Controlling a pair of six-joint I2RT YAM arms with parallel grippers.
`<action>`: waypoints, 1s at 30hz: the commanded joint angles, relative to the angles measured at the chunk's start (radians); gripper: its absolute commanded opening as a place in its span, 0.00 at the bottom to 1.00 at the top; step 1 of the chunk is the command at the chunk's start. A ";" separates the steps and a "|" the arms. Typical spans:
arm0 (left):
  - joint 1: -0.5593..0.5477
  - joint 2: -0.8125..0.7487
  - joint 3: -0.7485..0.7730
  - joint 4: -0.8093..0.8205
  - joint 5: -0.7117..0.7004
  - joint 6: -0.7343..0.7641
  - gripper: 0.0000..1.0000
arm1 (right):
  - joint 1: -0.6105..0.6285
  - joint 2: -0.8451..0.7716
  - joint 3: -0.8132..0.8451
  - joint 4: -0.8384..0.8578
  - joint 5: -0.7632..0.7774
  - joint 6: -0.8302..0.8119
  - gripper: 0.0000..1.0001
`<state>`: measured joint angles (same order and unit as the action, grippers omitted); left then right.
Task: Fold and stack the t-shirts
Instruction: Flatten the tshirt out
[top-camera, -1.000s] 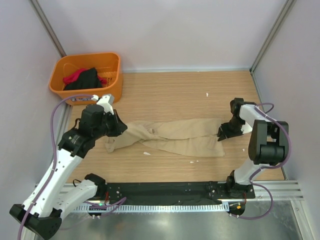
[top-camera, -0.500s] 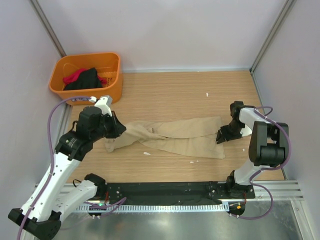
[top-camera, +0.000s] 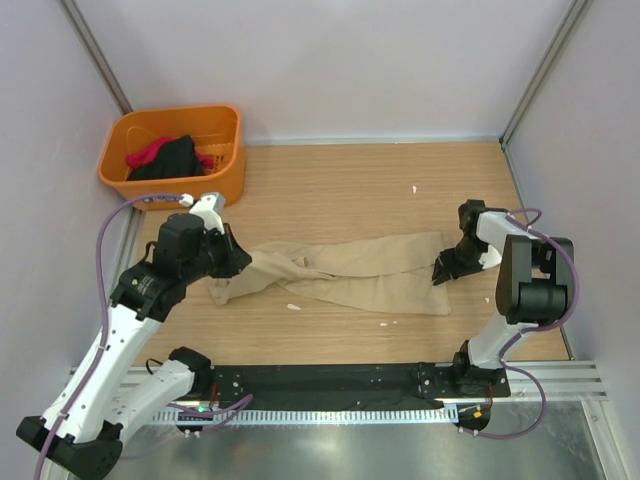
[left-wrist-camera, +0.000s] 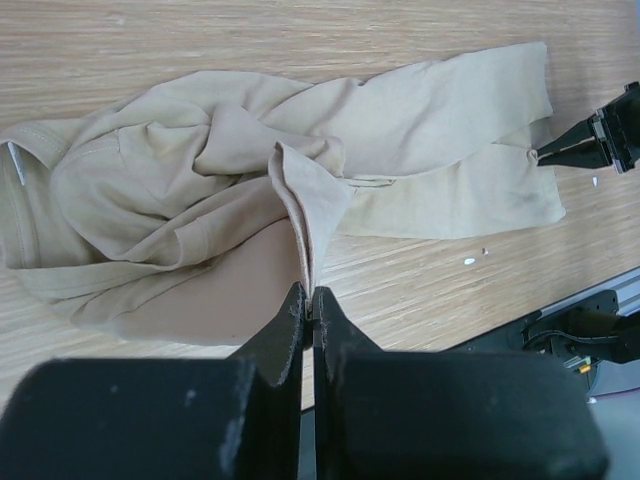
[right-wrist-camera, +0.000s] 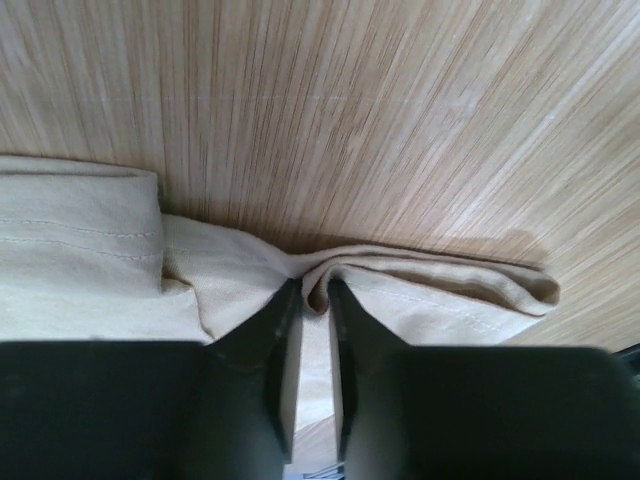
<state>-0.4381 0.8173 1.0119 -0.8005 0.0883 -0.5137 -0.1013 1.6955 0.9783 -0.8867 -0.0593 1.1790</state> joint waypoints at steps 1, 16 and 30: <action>-0.002 0.000 0.034 0.015 -0.008 0.026 0.00 | -0.009 0.003 0.025 -0.001 0.055 -0.019 0.18; -0.004 0.031 0.240 -0.029 -0.081 0.052 0.00 | -0.006 -0.247 0.230 -0.121 0.107 -0.173 0.01; -0.004 0.385 1.080 -0.052 -0.245 0.199 0.00 | -0.075 -0.126 0.940 -0.023 0.073 -0.220 0.01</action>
<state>-0.4393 1.1831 1.9244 -0.8963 -0.0845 -0.3851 -0.1333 1.5631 1.7748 -0.9428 0.0067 0.9771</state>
